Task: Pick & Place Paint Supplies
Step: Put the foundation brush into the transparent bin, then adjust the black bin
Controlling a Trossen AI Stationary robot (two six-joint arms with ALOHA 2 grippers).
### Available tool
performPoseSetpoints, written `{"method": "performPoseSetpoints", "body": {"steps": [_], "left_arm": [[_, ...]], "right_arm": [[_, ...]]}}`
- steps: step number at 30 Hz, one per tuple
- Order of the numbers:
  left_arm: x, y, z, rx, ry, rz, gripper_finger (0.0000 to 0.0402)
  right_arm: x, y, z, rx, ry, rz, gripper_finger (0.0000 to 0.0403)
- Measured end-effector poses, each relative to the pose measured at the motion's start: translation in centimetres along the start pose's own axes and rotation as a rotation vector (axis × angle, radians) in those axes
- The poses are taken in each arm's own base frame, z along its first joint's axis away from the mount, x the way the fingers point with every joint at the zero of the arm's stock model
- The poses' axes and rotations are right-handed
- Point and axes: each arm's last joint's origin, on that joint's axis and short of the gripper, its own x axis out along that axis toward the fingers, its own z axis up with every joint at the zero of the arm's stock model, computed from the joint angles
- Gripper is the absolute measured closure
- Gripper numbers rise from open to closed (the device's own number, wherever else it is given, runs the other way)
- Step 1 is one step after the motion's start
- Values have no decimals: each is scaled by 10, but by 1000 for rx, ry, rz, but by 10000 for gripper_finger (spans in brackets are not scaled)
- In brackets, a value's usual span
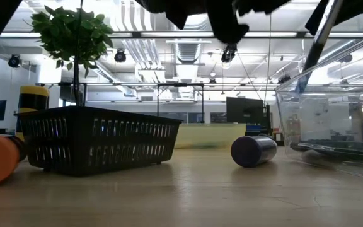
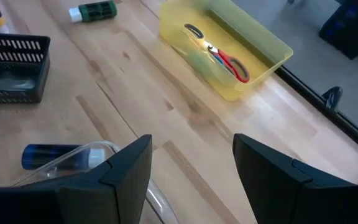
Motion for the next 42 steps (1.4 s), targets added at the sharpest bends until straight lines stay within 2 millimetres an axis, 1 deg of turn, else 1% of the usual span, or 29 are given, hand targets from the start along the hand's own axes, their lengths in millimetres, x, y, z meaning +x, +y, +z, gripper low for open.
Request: {"method": "performPoseSetpoints", "body": {"steps": [4, 7, 9, 11, 16, 19, 21, 23, 26, 28, 30, 32, 33, 35, 36, 37, 42], "left_arm": [[5, -7, -9, -52, 12, -18, 401], [8, -11, -15, -130, 56, -5, 385], [8, -11, -17, -168, 115, 30, 363], [8, -10, -18, -169, 152, 59, 334], [4, -5, -14, -165, 176, 73, 263], [-6, -1, -6, -192, 250, 45, 238], [-18, -1, 2, -246, 321, -24, 232], [-32, -3, 11, -333, 395, -108, 230], [-50, -8, 25, -519, 497, -198, 230], [-57, -13, 33, -626, 558, -235, 232], [-58, -22, 38, -658, 633, -269, 248], [-57, -39, 43, -641, 729, -338, 282], [-54, -48, 45, -623, 764, -373, 305], [-51, -60, 48, -604, 797, -414, 358], [-51, -64, 49, -609, 804, -423, 379], [-51, -67, 49, -629, 814, -418, 389], [-57, -76, 37, -666, 971, -349, 397]], "right_arm": [[2, 0, -2, -4, 2, -5, 182], [2, 0, -3, -4, 2, -6, 182], [3, 0, -4, -2, 2, -4, 182], [3, 0, -4, -1, 2, -4, 182], [2, 0, -3, 2, 1, -1, 182], [2, 0, -3, 6, 1, -1, 182], [2, 1, -3, 8, 2, 2, 182], [1, 1, -4, 12, 4, 6, 182], [0, 2, -5, 13, 4, 14, 182], [0, 2, -5, 16, 5, 18, 182], [0, 2, -5, 13, 4, 19, 182], [0, 3, -5, 13, 0, 23, 182], [0, 3, -5, 10, -1, 23, 182], [0, 3, -5, 12, -4, 23, 182], [0, 3, -5, 10, -4, 23, 182], [0, 3, -5, 9, -5, 24, 182], [0, 5, -6, 8, -6, 31, 182]]}}
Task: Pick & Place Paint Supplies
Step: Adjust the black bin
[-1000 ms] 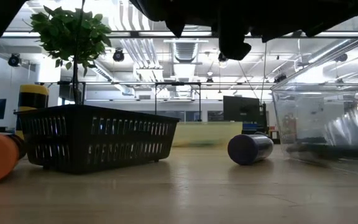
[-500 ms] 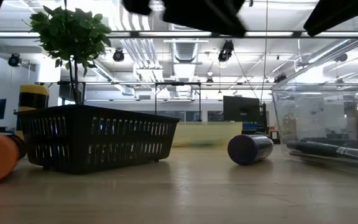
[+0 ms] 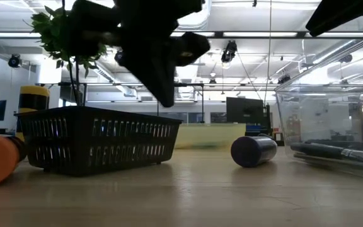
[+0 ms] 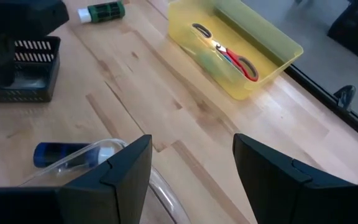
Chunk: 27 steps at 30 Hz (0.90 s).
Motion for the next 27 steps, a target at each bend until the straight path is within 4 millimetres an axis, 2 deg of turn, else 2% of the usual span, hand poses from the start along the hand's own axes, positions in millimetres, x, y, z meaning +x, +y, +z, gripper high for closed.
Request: {"method": "performPoseSetpoints", "body": {"steps": [6, 12, 18, 27], "left_arm": [[17, -1, -24, -86, 106, 3, 399], [29, 8, -36, -151, 95, 60, 400], [32, 22, -52, -235, 131, 117, 400], [25, 20, -69, -312, 211, 95, 401]], "right_arm": [[-2, 7, -6, -12, -8, 55, 182], [-4, 9, -10, -21, -11, 76, 182], [-5, 9, -10, -18, -11, 78, 182], [-4, 10, -10, -19, -12, 80, 182]]}}
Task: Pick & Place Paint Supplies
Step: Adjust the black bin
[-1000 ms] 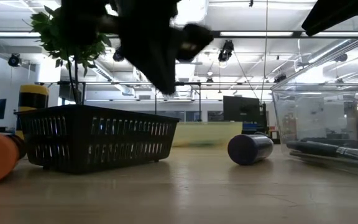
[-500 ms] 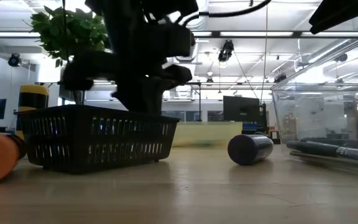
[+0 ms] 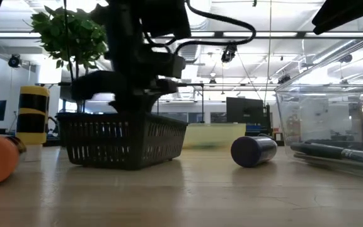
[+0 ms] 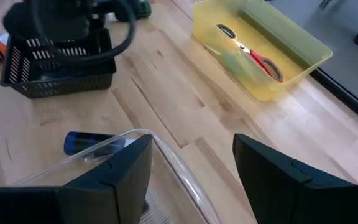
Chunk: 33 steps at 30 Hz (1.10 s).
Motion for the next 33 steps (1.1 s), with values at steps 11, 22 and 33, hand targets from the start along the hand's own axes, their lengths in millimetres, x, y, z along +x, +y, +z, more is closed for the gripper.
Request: {"method": "performPoseSetpoints", "body": {"steps": [11, 22, 33], "left_arm": [[-39, -21, -6, -34, -8, -39, 401], [-42, -66, 2, -12, -17, -92, 401], [-29, -81, 4, -36, 31, -101, 401]], "right_arm": [[0, 0, 0, 5, -1, 4, 182], [1, 2, -1, 2, -3, 14, 182], [2, 5, -1, 0, 4, 42, 182]]}}
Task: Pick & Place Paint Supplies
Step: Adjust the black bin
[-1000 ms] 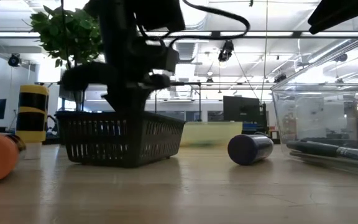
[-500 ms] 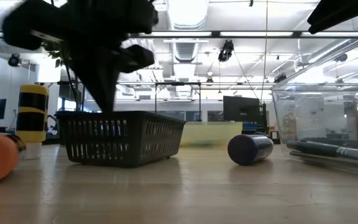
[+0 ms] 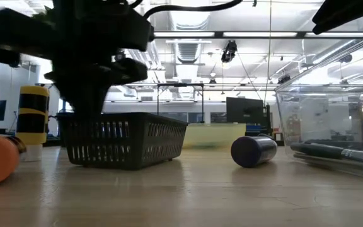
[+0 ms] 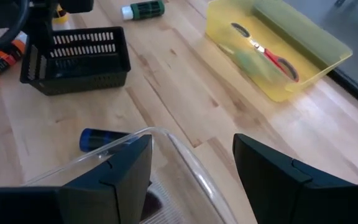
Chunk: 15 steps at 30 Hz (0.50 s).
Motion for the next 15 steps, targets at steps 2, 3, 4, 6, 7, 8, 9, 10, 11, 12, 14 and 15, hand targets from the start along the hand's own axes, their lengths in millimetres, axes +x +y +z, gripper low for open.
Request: {"method": "performPoseSetpoints", "body": {"steps": [2, 3, 4, 6, 7, 8, 9, 10, 11, 12, 14, 15], "left_arm": [[3, -4, 0, -1, 8, -19, 401], [3, -5, 0, -1, 9, -30, 401], [3, -7, 1, 1, 8, -39, 401], [4, -11, 2, 5, -1, -46, 401], [4, -12, 2, 5, -5, -47, 401], [4, -14, 3, 1, -12, -54, 401], [4, -15, 4, 1, -22, -67, 401], [4, -17, 5, -1, -29, -84, 401], [3, -18, 5, 0, -37, -100, 401], [3, -19, 6, 1, -47, -112, 401], [3, -20, 8, 4, -69, -125, 401], [3, -21, 9, 4, -79, -130, 401]], "right_arm": [[0, 0, 0, 1, 10, 4, 182], [0, 0, 0, 1, 13, 5, 182], [0, 0, -1, 3, 14, 7, 182], [-1, 1, -1, -1, 17, 12, 182], [-1, 1, -1, 1, 17, 13, 182], [-1, 1, -1, 0, 17, 13, 182], [-1, 1, -1, 1, 17, 14, 182], [-1, 1, -2, 1, 16, 15, 182], [-1, 1, -2, 0, 16, 16, 182], [-2, 1, -2, 0, 16, 17, 182], [-2, 1, -2, 0, 15, 17, 182], [-2, 1, -2, -1, 14, 18, 182]]}}
